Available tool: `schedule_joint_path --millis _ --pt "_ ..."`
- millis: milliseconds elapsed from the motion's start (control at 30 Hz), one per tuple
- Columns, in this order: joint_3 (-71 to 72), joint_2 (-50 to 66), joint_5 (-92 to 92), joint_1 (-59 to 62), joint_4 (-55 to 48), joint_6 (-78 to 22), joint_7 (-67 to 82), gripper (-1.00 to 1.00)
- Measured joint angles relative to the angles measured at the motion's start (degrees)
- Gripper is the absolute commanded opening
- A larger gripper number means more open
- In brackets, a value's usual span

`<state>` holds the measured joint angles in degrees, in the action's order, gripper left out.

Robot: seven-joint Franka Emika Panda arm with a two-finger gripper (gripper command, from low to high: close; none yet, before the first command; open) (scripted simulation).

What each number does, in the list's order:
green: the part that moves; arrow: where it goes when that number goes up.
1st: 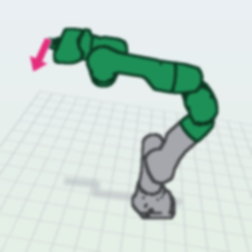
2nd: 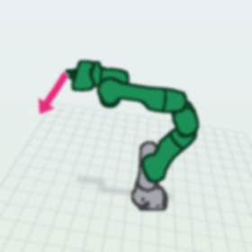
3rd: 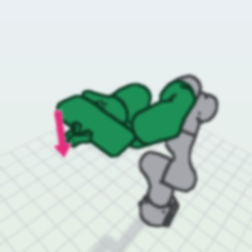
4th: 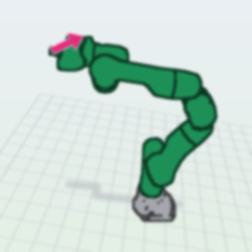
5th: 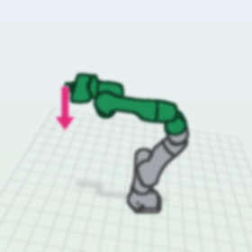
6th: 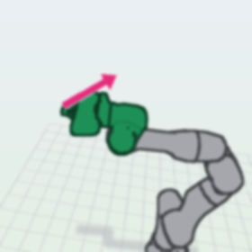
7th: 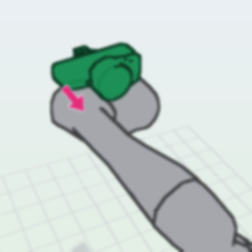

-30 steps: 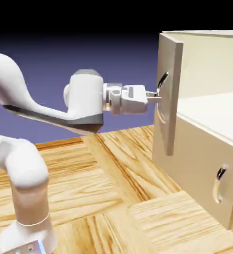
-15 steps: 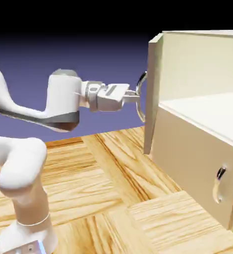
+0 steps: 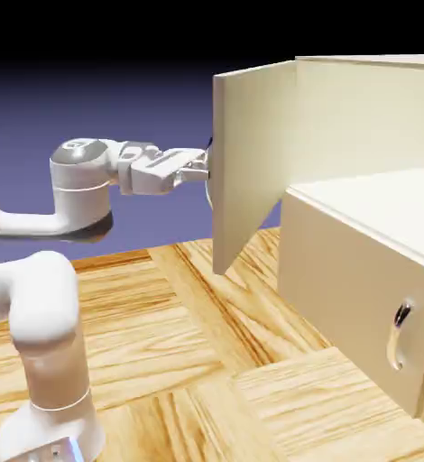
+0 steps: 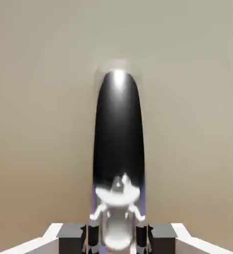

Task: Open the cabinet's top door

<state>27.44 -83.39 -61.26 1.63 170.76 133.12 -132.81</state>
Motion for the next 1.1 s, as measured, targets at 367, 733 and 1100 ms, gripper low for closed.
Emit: schedule_joint_path --millis 367,733,1100 --pt "22.3 3.21 21.45 -3.46 -12.37 -27.41 2.34 -1.0" --pt "38.32 7.64 33.3 10.42 -35.15 -49.83 3.68 -1.0" --pt "46.92 7.74 38.12 27.31 -57.99 -66.93 6.9 -1.0"
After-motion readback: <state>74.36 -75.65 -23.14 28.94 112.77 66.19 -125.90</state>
